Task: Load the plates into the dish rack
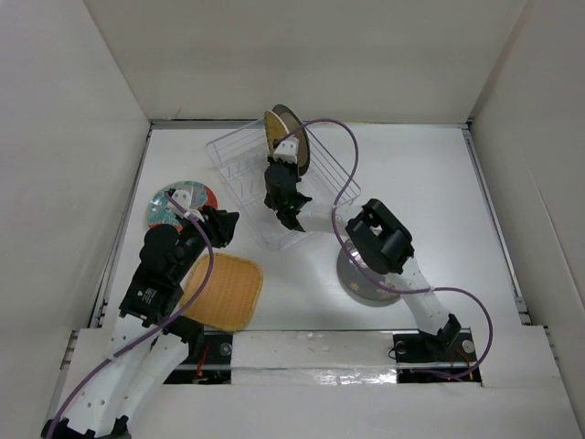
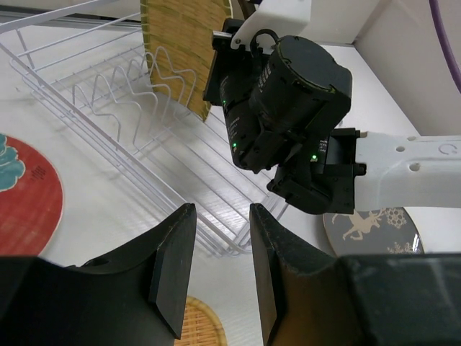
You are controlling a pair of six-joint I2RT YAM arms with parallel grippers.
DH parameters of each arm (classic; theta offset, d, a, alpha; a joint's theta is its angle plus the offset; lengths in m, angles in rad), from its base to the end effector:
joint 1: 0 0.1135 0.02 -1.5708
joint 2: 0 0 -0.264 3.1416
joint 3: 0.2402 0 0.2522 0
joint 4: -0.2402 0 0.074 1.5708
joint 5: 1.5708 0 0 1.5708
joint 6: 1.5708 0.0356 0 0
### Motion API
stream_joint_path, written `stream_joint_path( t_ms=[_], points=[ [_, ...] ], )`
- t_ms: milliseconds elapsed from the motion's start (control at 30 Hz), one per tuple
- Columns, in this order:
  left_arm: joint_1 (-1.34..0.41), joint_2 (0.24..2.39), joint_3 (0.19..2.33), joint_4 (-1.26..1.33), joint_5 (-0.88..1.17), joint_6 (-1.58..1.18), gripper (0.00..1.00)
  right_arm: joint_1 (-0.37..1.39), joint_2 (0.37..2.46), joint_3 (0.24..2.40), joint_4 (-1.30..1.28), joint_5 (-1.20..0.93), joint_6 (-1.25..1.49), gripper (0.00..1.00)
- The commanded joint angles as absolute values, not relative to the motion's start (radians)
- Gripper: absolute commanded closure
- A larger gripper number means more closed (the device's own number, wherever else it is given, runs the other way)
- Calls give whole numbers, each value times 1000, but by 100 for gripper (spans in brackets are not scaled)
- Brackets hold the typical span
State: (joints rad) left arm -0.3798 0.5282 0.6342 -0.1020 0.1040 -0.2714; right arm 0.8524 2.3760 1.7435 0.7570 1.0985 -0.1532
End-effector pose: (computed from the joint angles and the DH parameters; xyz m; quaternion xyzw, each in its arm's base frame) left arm 0.1274 -0.0548 0.3326 0.0750 0.7017 -0.2611 0.6587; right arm 0.3746 0.3803 0.2112 0.0710 0.6832 -0.1055 0.7191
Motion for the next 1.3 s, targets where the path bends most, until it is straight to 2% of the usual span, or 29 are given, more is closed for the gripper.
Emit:
stream_joint_path(
  t_ms=[0, 33, 133, 200, 233, 367, 433, 500, 567, 600, 633, 800, 833, 900, 933, 967, 1100, 1267],
  points=[
    [-383, 523, 630, -64, 107, -268, 67, 859, 2303, 1732, 703, 1125, 56, 83],
    [-383, 525, 630, -64, 110, -268, 67, 859, 2290, 1717, 655, 1127, 86, 64],
    [-383, 525, 630, -63, 113, -268, 67, 859, 2215, 1657, 599, 1094, 145, 39],
    [-383, 523, 630, -63, 115, -268, 67, 859, 2150, 1641, 548, 1065, 193, 34],
    [-383, 522, 630, -63, 114, -268, 67, 850, 2125, 1634, 519, 1051, 199, 27],
    [-383, 508, 630, -66, 114, -268, 67, 828, 1976, 1559, 381, 933, 296, 17],
    [-383, 500, 630, -66, 115, -268, 67, 804, 1846, 1446, 322, 849, 348, 16],
    [-383, 497, 629, -64, 118, -268, 67, 782, 1743, 1340, 307, 764, 422, 21],
    [-383, 489, 629, -63, 124, -268, 67, 732, 1588, 1179, 244, 710, 538, 74],
    [-383, 486, 629, -61, 130, -270, 67, 707, 1539, 1128, 209, 651, 581, 94],
    [-383, 480, 627, -61, 132, -270, 67, 651, 1490, 1079, 122, 615, 628, 100],
    [-383, 451, 626, -63, 130, -272, 74, 453, 1151, 741, -104, 375, 847, 100],
    [-383, 446, 626, -61, 133, -272, 74, 425, 1106, 711, -185, 356, 865, 85],
    [-383, 442, 626, -61, 138, -272, 74, 346, 993, 636, -248, 301, 887, 61],
    [-383, 437, 626, -61, 141, -273, 74, 318, 964, 615, -297, 278, 891, 44],
    [-383, 436, 627, -61, 141, -273, 73, 292, 939, 597, -310, 249, 893, 40],
    [-383, 420, 627, -66, 138, -273, 71, 206, 897, 523, -321, 37, 900, 38],
    [-383, 422, 626, -64, 141, -275, 71, 235, 1012, 517, -278, 8, 867, 38]
  ],
)
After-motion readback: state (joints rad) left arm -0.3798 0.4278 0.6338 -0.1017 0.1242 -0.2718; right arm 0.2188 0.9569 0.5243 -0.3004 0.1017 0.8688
